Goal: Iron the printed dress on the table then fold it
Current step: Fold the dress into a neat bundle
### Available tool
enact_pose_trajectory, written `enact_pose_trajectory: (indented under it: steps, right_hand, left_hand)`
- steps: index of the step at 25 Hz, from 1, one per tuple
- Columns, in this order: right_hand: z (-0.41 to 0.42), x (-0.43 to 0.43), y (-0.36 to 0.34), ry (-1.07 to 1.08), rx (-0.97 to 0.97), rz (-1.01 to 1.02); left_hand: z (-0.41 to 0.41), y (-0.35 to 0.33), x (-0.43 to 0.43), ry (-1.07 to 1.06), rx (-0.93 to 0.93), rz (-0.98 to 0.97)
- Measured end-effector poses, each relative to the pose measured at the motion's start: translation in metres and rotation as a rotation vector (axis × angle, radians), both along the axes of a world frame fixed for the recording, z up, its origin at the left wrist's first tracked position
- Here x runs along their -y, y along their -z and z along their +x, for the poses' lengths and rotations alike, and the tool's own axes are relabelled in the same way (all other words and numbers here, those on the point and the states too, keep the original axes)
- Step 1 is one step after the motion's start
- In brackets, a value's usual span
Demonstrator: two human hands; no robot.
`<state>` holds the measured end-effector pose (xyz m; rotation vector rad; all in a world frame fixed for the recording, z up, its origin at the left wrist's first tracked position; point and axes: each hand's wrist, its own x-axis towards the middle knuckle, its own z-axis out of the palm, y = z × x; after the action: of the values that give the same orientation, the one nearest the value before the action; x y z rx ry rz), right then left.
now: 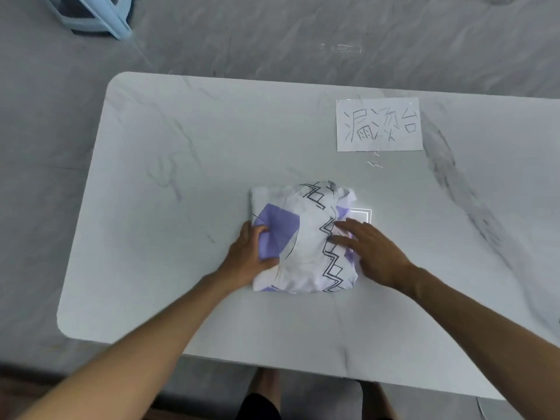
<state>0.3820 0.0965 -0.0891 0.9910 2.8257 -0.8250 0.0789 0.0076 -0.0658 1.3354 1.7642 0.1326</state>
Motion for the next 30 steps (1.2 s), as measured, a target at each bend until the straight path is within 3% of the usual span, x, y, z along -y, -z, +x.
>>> enact_pose_trajectory:
  steps: [2, 5, 7, 11, 16, 21, 24, 26, 30]
  right_hand:
    - [-0.012, 0.009, -0.003, 0.258, -0.044, -0.127]
    - [-0.042, -0.008, -0.017, 0.923, -0.206, -0.430]
    - [-0.056, -0.019, -0.012, 1.102, -0.204, -0.698]
    - [-0.066, -0.013, 0.016, 1.193, -0.173, -0.864]
    - [-0.062, -0.008, 0.014, 1.261, -0.367, -0.973]
    - [-0.057, -0.001, 0.014, 1.234, -0.503, -0.950]
    - [-0.058, -0.001, 0.022, 1.172, -0.550, -1.007]
    - [-0.059, -0.001, 0.025, 1.253, -0.548, -1.085]
    - [-0.054, 0.010, 0.020, 1.335, -0.585, -1.165]
  left_hand:
    - [0.014, 0.014, -0.001, -0.230, 0.034, 0.040]
    - [0.011, 0.019, -0.018, -0.561, 0.171, -0.006]
    - [0.008, 0.027, -0.025, -0.700, 0.269, -0.132]
    - [0.013, 0.041, -0.026, -0.828, 0.392, -0.204]
    - [0.013, 0.035, -0.021, -0.886, 0.530, -0.170]
    - [0.004, 0.029, -0.042, -0.972, 0.679, -0.256]
    - [0.000, 0.032, -0.053, -0.900, 0.710, -0.352]
    - [0.002, 0.031, -0.055, -0.870, 0.703, -0.373]
    - [0.010, 0.017, -0.046, -0.700, 0.632, -0.189]
